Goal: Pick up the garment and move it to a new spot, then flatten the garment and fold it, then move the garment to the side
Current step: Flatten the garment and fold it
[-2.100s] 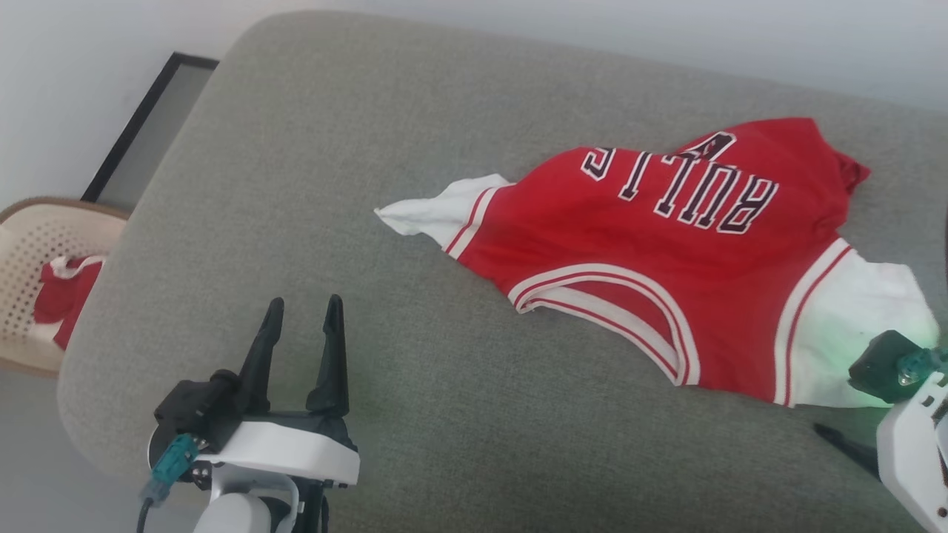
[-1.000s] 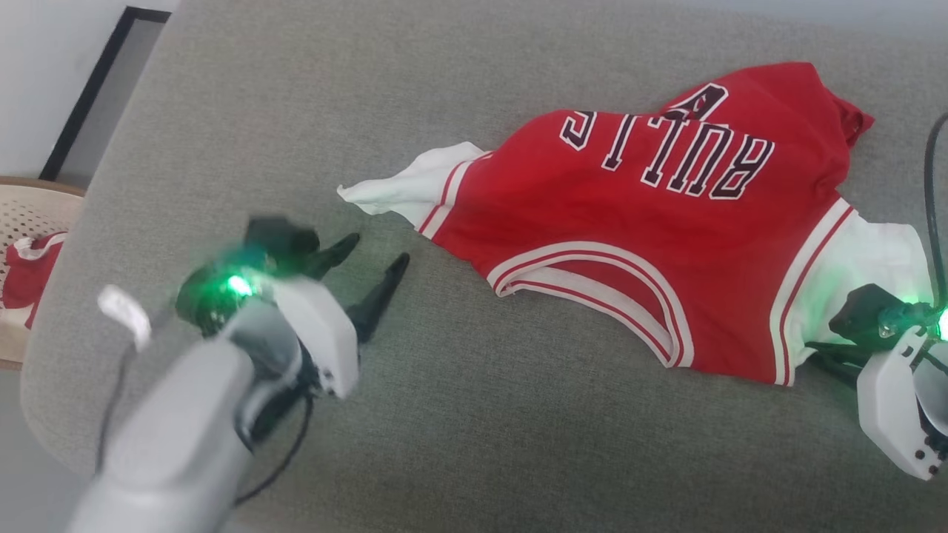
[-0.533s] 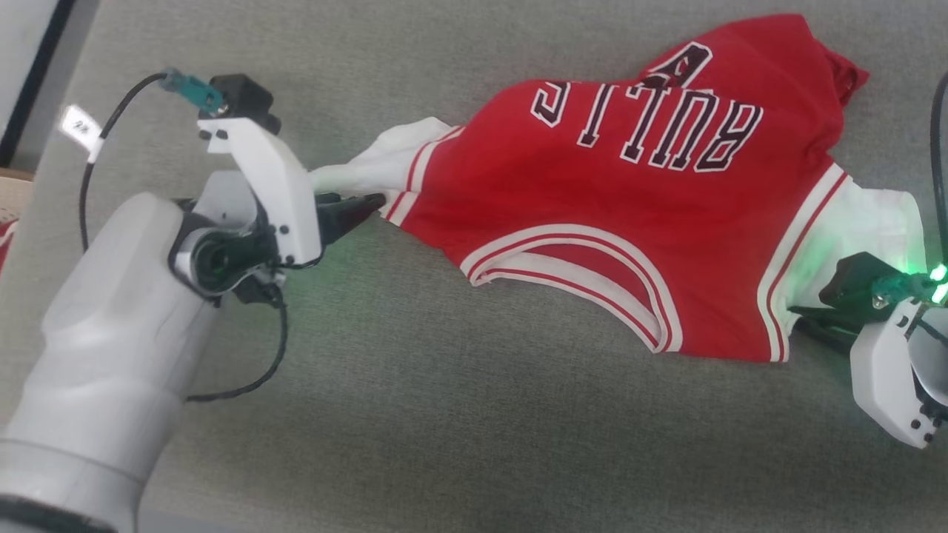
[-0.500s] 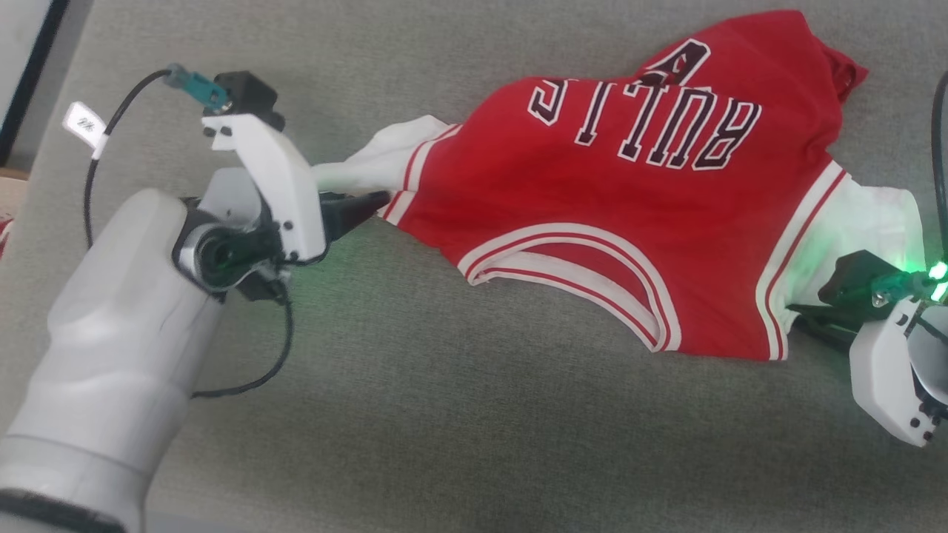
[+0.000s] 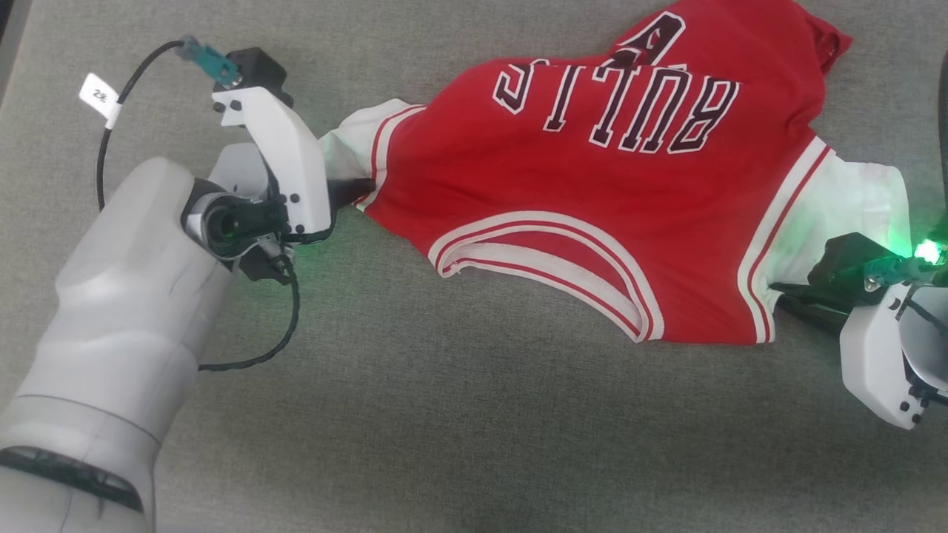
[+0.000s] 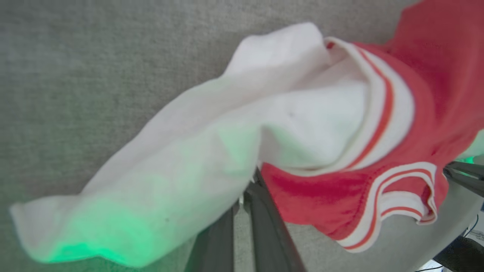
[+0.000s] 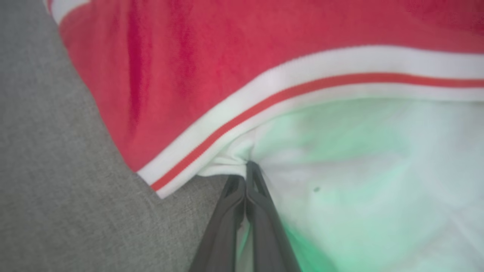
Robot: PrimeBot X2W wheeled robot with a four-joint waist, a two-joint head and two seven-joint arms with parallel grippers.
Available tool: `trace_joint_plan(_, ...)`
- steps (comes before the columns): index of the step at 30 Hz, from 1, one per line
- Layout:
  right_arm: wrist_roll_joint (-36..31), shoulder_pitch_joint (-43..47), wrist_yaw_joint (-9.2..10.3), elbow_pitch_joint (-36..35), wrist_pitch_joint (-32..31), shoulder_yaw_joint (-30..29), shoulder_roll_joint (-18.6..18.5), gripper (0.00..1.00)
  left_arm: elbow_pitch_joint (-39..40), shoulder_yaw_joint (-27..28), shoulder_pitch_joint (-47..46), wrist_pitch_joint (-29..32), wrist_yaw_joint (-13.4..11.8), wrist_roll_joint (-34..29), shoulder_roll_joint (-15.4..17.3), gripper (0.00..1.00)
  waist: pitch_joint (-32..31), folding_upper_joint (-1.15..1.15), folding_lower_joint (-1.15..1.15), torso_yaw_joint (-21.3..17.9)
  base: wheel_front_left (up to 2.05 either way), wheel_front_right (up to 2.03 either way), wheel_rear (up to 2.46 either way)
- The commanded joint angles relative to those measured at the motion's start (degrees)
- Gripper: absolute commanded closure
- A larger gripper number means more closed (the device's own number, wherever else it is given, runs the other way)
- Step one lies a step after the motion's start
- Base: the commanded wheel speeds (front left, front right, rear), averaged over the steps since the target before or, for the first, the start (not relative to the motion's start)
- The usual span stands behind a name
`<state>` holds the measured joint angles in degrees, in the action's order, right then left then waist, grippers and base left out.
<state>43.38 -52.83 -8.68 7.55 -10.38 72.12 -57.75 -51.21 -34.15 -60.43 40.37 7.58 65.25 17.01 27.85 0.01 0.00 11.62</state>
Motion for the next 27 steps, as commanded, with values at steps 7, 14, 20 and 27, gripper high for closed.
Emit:
trace_joint_plan(7,-0.5,1.0,2.14,5.1,5.3,-2.0,1.5,1.0,4.4,0.2,3.5,-6.6,-0.1,3.9,2.0,1.0,-3.2,-0.01,0.0,-1.3,0.0,0.0,0.0)
trace_joint_plan(14,-1.9,4.3,1.26,2.5,11.2,-8.7,0.1,1.0,16.6,3.0,9.6,-15.8,-0.1,8.9,7.0,1.0,-7.0,-0.01,0.0,-3.8,0.0,0.0,0.0)
trace_joint_plan(20,-1.0,12.9,1.26,-2.0,15.1,-23.4,-2.5,1.0,35.2,7.2,19.1,-21.4,-0.1,16.1,12.7,1.0,-9.5,-0.01,0.0,-6.1,0.0,0.0,0.0)
trace_joint_plan(27,-3.0,17.8,1.26,-4.3,12.5,-38.2,1.4,1.0,39.9,9.2,18.7,-23.5,-0.5,16.5,13.5,1.0,-7.8,-0.01,0.0,-7.3,0.0,0.0,0.0)
